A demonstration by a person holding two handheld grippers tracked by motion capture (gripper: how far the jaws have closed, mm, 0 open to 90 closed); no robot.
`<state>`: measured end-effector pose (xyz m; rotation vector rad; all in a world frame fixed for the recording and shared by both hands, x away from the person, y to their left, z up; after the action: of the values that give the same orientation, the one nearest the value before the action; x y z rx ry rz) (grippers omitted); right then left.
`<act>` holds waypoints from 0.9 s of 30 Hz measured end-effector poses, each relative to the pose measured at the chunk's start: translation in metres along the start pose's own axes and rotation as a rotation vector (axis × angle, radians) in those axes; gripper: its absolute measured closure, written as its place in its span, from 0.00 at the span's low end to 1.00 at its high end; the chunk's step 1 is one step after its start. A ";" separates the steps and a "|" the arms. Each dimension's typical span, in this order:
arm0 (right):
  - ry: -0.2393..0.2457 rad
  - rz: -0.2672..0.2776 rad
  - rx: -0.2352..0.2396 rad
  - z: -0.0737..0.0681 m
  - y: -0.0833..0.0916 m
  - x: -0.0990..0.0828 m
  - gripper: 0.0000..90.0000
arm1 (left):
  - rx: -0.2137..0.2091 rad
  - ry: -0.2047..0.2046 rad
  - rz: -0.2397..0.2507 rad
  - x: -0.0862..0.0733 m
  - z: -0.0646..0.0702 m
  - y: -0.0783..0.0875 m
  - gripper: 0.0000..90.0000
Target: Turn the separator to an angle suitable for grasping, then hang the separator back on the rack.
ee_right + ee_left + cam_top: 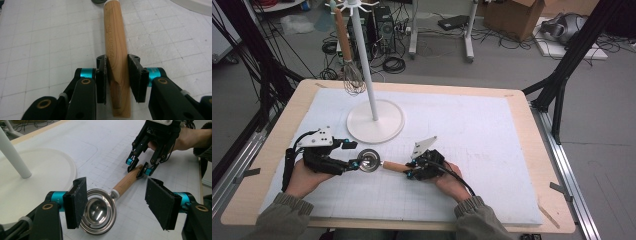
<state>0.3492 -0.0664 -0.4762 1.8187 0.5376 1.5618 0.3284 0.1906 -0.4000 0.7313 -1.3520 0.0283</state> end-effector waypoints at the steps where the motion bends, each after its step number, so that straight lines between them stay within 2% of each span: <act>1: 0.008 0.001 -0.004 0.000 0.000 0.001 0.78 | -0.001 0.000 -0.002 0.000 0.000 0.000 0.38; 17: 0.000 0.017 -0.002 -0.002 0.009 0.008 0.78 | -0.038 -0.018 -0.027 0.001 0.004 -0.011 0.40; 27: 0.002 0.021 0.004 -0.006 0.014 0.011 0.79 | -0.075 -0.044 -0.066 -0.001 0.011 -0.028 0.41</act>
<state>0.3435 -0.0673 -0.4585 1.8312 0.5243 1.5783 0.3308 0.1635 -0.4135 0.7163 -1.3628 -0.0907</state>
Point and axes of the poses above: each handheld gripper's, and its own axes: y roughly backward along the jaws, x roughly out of its top, z roughly to its right, the point moved 5 cm from there along -y, roughly forward along the jaws, and after that the axes turned 2 degrees about x, right-handed, at the moved point
